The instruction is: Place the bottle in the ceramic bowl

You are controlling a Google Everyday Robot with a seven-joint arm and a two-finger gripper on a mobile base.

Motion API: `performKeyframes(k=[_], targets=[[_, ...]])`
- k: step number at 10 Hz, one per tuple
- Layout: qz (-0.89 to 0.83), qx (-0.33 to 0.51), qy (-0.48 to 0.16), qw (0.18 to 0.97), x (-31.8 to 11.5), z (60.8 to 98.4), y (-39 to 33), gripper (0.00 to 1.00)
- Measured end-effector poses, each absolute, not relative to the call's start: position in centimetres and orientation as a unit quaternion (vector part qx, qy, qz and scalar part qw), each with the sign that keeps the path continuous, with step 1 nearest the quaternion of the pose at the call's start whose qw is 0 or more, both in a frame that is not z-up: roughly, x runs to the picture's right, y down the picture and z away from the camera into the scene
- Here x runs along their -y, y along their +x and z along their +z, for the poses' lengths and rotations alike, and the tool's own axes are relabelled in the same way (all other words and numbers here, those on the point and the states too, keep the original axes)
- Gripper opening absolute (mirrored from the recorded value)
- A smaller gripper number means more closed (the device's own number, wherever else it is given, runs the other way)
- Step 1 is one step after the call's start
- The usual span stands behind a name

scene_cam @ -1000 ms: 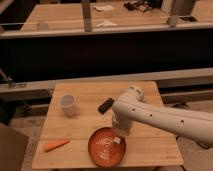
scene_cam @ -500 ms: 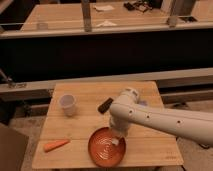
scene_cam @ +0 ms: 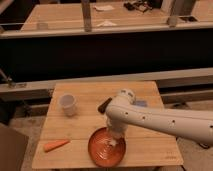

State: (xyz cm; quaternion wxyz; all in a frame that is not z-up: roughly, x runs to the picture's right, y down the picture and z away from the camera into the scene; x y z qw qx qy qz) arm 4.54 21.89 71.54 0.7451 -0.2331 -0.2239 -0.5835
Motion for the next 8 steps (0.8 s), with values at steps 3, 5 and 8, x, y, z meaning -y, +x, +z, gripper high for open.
performKeyframes(k=[3,5,8], targets=[[-0.588,0.226,-0.231,0.742,-22.0,71.8,3.5,0.08],[-0.588,0.227,-0.231,0.741,-22.1,72.0,3.1,0.10],[-0.593,0.229,-0.228,0.738,-22.2,72.2,2.3,0.14]])
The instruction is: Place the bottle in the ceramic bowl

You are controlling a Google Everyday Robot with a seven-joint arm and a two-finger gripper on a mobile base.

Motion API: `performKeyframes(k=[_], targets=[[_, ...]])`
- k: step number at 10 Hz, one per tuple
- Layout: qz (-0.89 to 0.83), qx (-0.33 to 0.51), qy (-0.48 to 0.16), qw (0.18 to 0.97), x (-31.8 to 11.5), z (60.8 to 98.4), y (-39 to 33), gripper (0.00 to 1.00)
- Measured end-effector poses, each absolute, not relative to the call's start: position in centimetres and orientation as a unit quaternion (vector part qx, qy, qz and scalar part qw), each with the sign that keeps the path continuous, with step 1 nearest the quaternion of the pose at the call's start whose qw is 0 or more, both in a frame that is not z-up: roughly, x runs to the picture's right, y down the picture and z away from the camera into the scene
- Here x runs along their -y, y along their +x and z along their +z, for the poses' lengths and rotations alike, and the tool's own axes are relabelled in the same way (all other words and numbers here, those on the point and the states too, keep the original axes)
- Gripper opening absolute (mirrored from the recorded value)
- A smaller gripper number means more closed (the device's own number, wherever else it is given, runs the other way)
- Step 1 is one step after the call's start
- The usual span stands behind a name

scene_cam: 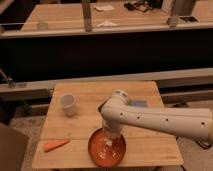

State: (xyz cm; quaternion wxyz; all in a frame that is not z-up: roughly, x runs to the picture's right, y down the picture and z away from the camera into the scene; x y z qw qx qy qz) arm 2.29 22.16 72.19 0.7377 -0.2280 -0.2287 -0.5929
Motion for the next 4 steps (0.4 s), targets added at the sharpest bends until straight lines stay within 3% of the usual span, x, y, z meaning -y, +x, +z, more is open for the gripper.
performKeyframes(k=[4], targets=[[-0.597,0.230,-0.225,0.735,-22.23,72.43,1.64,0.20]])
